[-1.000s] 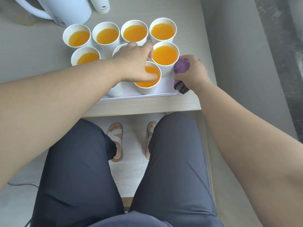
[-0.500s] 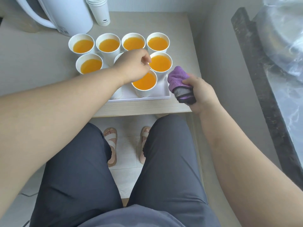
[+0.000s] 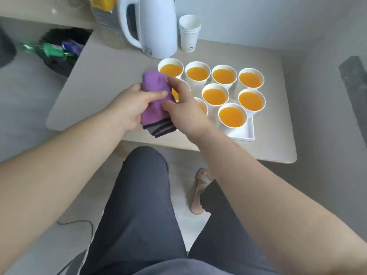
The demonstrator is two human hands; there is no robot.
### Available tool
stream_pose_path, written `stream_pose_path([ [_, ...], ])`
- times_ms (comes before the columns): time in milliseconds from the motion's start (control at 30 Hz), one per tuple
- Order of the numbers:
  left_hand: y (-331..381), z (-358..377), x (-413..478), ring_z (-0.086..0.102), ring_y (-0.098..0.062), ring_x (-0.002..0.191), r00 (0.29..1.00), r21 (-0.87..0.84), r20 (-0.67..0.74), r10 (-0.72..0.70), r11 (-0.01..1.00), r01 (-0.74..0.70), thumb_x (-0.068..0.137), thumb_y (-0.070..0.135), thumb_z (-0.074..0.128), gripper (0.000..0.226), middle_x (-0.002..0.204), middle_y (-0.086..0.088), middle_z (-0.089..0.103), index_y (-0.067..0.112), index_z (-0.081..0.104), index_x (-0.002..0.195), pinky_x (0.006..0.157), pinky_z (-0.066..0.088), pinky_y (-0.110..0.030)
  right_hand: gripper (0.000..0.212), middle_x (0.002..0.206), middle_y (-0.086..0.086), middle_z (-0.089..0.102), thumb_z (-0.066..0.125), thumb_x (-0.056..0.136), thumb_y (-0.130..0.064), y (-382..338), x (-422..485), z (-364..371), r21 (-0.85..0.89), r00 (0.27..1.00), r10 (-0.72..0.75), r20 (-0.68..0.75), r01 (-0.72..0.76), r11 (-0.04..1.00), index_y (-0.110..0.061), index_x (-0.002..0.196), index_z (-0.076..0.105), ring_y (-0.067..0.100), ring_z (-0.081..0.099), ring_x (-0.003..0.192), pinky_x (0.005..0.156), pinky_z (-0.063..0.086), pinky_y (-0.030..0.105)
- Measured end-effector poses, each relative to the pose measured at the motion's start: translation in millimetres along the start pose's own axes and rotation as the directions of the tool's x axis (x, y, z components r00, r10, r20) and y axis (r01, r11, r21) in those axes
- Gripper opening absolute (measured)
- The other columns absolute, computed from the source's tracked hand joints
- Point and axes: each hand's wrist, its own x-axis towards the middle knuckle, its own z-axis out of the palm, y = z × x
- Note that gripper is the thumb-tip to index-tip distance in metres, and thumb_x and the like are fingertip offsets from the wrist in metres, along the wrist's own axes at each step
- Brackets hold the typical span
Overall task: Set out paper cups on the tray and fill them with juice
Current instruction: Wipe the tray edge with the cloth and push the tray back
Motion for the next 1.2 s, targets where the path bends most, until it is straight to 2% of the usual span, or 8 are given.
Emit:
stream_pose_path([
  [167,-28.9,-94.1,37.2,0.067,-0.028,0.097,0.965,0.149,-0.263,-0.003,0.988,0.043,0.082,0.012,0.071,0.032,0.11,-0.011,0.066,0.011,0.056,0.11,0.09,0.053,-0.046,0.055,0.102,0.006,0.058,0.055,0.089,-0.008,22.3,62.4,86.6,-0.052,0.938,0.311,0.155,-0.306,0.951,-0.011,0.142,0.038,0.017,0.059,0.08,0.061,0.048,0.02],
  [267,-42.1,-116.1,71.1,0.064,-0.027,0.102,0.96,0.224,-0.279,0.007,0.973,0.058,0.085,0.015,0.068,0.029,0.109,-0.007,0.063,0.016,0.051,0.108,0.094,0.051,-0.045,0.05,0.088,0.001,0.059,0.05,0.091,-0.006,38.4,91.1,108.0,-0.052,0.901,0.409,0.146,-0.406,0.912,-0.016,0.139,0.043,0.011,0.056,0.068,0.054,0.043,0.02],
  [367,-46.9,-123.6,108.4,0.06,-0.021,0.108,0.967,0.35,-0.243,0.071,0.936,0.019,0.081,0.021,0.069,0.046,0.119,-0.003,0.061,0.015,0.052,0.124,0.098,0.047,-0.04,0.048,0.104,0.003,0.056,0.041,0.094,-0.001,53.3,112.1,111.8,-0.096,0.905,0.401,0.139,-0.391,0.915,-0.013,0.141,0.041,0.009,0.052,0.071,0.053,0.04,0.014],
  [467,-51.2,-123.0,134.8,0.054,-0.016,0.117,0.97,0.429,-0.214,0.114,0.903,-0.012,0.09,0.011,0.059,0.048,0.128,0.0,0.056,0.014,0.045,0.136,0.1,0.042,-0.027,0.055,0.119,0.003,0.05,0.041,0.095,0.001,67.0,123.5,110.9,-0.13,0.901,0.407,0.147,-0.39,0.911,-0.012,0.148,0.031,0.015,0.051,0.09,0.073,0.045,0.018],
  [567,-55.7,-122.4,142.5,0.05,-0.017,0.123,0.971,0.472,-0.219,0.1,0.882,0.015,0.095,0.011,0.05,0.05,0.138,0.0,0.05,0.016,0.037,0.143,0.101,0.038,-0.023,0.06,0.117,0.003,0.046,0.044,0.095,-0.003,67.3,125.3,112.9,-0.223,0.895,0.417,0.159,-0.379,0.898,-0.014,0.151,0.025,0.013,0.05,0.084,0.065,0.041,0.019],
  [733,-58.6,-125.9,127.1,0.039,-0.023,0.135,0.937,0.641,-0.308,0.165,0.764,0.076,0.095,0.02,0.048,0.056,0.15,-0.006,0.037,0.015,0.029,0.148,0.109,0.032,-0.03,0.059,0.148,0.004,0.036,0.052,0.095,-0.015,51.6,92.1,110.4,-0.293,0.921,0.331,0.207,-0.265,0.919,-0.014,0.149,0.028,0.019,0.039,0.132,0.09,0.036,0.02],
  [933,-66.7,-86.2,81.9,0.053,-0.023,0.112,0.888,0.765,-0.195,0.416,0.632,-0.129,0.092,0.013,0.047,0.032,0.124,-0.008,0.057,0.011,0.057,0.123,0.085,0.036,-0.02,0.024,0.117,-0.006,0.065,0.056,0.095,-0.016,59.5,-2.4,25.8,-0.186,0.925,0.29,0.246,-0.248,0.951,-0.025,0.117,0.061,0.013,0.065,0.102,0.089,0.051,0.024],
  [1200,-81.8,-20.2,88.5,0.047,-0.04,0.119,0.954,0.888,-0.126,0.274,0.46,-0.015,0.092,0.013,0.045,0.041,0.132,-0.024,0.046,0.0,0.047,0.131,0.092,0.042,-0.041,0.015,0.105,0.009,0.068,0.055,0.093,-0.008,111.1,-63.5,-121.0,-0.084,0.861,0.43,-0.272,-0.466,0.881,-0.013,0.107,0.059,0.018,0.067,0.078,0.071,0.058,0.027],
])
